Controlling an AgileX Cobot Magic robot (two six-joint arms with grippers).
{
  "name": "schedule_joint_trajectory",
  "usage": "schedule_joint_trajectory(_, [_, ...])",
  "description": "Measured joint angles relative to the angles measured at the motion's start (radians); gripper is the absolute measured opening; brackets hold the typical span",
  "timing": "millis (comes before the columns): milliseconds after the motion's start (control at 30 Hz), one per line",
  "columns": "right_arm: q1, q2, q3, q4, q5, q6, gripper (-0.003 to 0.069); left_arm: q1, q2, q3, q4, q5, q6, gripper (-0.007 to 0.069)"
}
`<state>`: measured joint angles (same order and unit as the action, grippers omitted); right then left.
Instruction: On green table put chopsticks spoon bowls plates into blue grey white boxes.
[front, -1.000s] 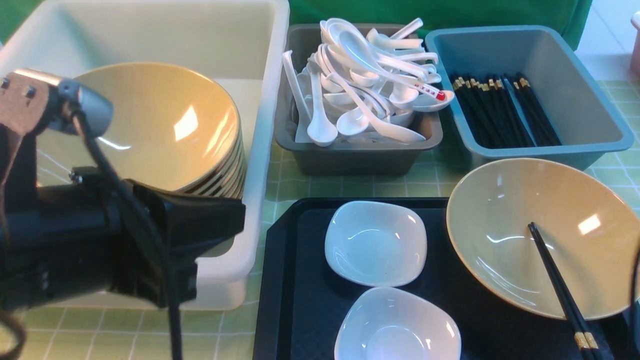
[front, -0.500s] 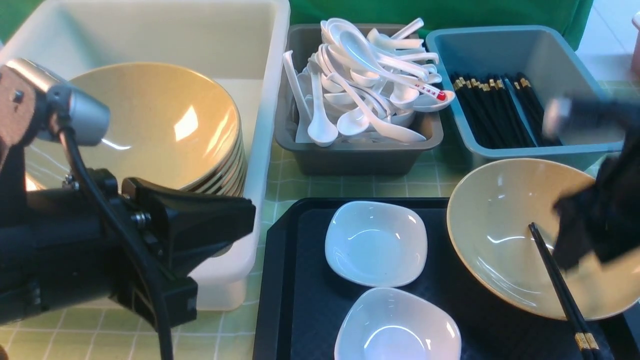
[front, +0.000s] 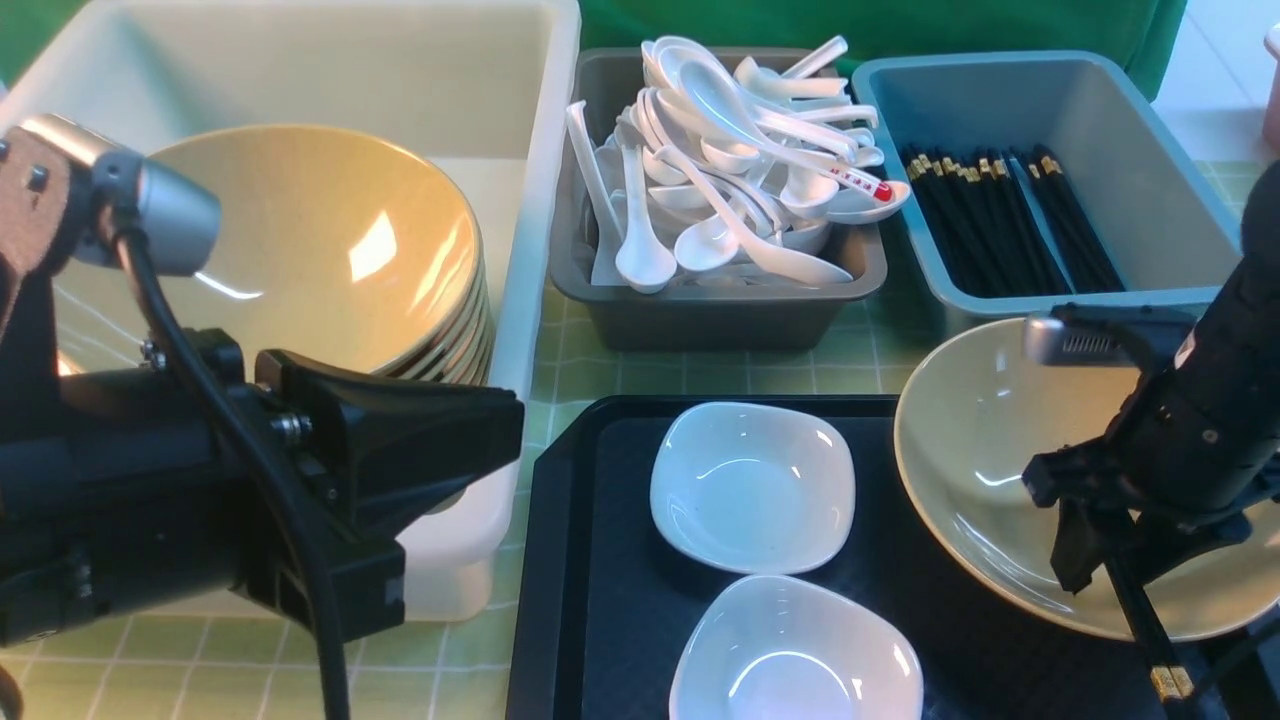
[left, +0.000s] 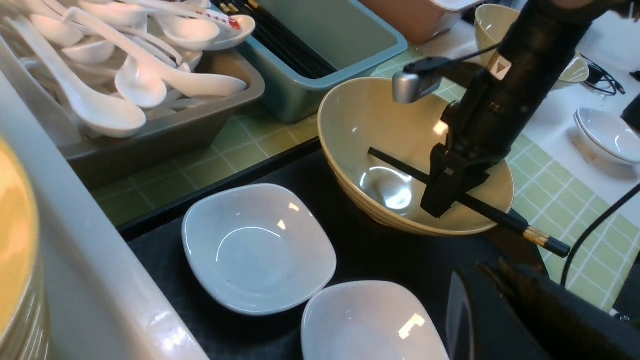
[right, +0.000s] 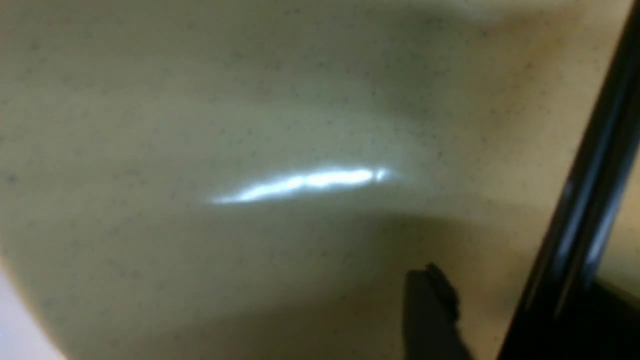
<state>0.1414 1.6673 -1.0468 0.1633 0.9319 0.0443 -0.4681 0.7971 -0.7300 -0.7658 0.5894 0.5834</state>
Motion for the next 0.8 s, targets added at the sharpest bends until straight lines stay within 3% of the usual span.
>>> schedule_joint_trajectory(133, [0.000,0.000,-0.018,-0.011,0.010,-0.018,0.0095,0.000,0.000,0.000,-0.003,0.000,0.000,-0.0001])
schedule_joint_trajectory(200, [0.000,0.000,-0.049,-0.022,0.029,-0.020,0.0054,0.000,0.000,0.000,-0.004,0.000,0.000,-0.0001])
schedule_joint_trajectory(433, [-0.029,-0.001,-0.266,-0.033,0.084,-0.038,0.0039,0.000,0.007,0.000,-0.032,-0.007,0.000,-0.0001])
schedule_joint_trajectory(567, [-0.095,0.009,-0.455,-0.026,0.098,-0.044,0.0039,0.000,0.036,0.000,-0.076,-0.025,0.013,-0.0001])
schedule_joint_trajectory(800, [-0.194,0.203,-0.836,0.082,0.099,-0.073,0.0039,0.000,0.166,-0.069,-0.173,0.022,0.181,-0.0001])
